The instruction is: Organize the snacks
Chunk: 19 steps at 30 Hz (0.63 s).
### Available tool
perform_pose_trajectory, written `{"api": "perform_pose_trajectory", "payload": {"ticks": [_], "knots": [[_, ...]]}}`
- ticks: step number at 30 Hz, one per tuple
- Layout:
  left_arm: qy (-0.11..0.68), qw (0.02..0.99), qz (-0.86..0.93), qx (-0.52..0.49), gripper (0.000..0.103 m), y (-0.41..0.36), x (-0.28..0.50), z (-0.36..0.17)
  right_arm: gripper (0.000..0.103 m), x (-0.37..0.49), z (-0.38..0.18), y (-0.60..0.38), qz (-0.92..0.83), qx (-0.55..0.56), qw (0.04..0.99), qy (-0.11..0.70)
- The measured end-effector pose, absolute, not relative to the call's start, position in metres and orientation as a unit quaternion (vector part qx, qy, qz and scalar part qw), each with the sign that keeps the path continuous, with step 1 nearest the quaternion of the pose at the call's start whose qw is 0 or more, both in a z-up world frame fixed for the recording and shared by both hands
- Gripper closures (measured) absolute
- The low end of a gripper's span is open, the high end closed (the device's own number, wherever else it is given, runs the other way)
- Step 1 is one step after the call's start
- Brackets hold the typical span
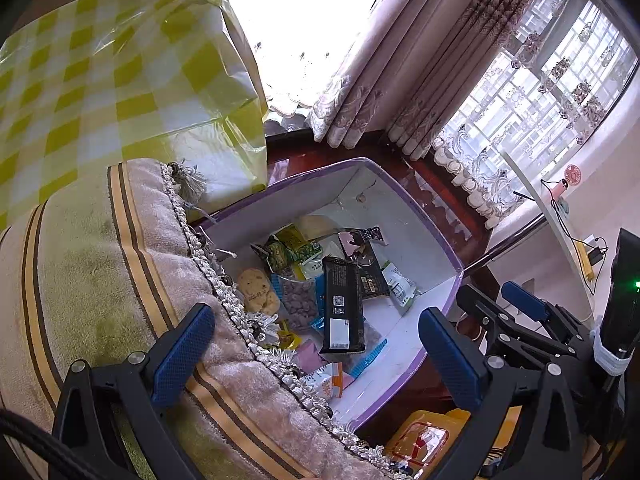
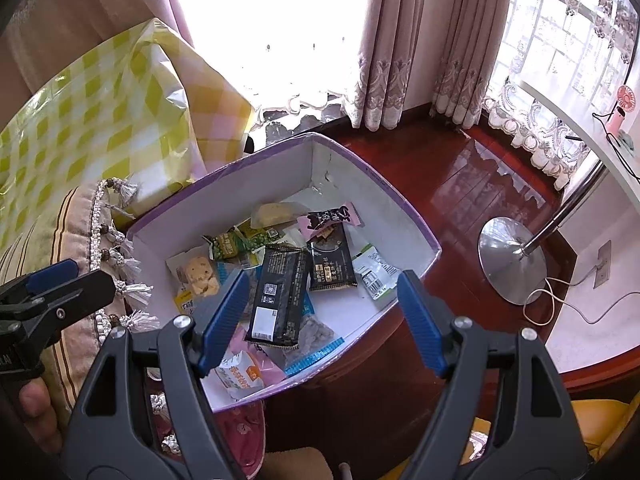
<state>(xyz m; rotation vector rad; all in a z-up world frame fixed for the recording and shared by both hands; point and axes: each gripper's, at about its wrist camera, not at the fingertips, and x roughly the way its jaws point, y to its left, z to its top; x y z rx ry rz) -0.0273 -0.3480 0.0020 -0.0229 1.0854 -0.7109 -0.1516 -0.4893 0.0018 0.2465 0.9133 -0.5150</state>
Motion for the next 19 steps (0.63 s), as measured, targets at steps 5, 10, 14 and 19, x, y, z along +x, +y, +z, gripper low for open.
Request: {"api": "perform_pose_trajectory", "payload": {"ticks": [5,10,14,19], "knots": [[0.505,0.797,-0.331,-0.010,0.000,-0.3483,-0.0273,0.0019,0.024,-0.1513,0.0012,-0.4901,-0.245,0.117,0.858,0.436],[0.505,0.797,-0.331,-0.010,0.000,-0.3484,-0.0273,0.0017,0.024,-0.1522,0.0000,-0.4898,-0.246,0.118,0.858,0.436],[0.503,0.797,-0.335,-0.003,0.000,-0.3473,-0.0285,0.0007,0.024,-0.1534,-0.0010,-0.4896,-0.247,0.121,0.857,0.436],[0.502,0.792,-0.347,0.004,0.000,-0.3499,-0.0278,-0.0003,0.024,-0.1519,-0.0039,-0.4885,-0.247,0.122,0.855,0.440]]}}
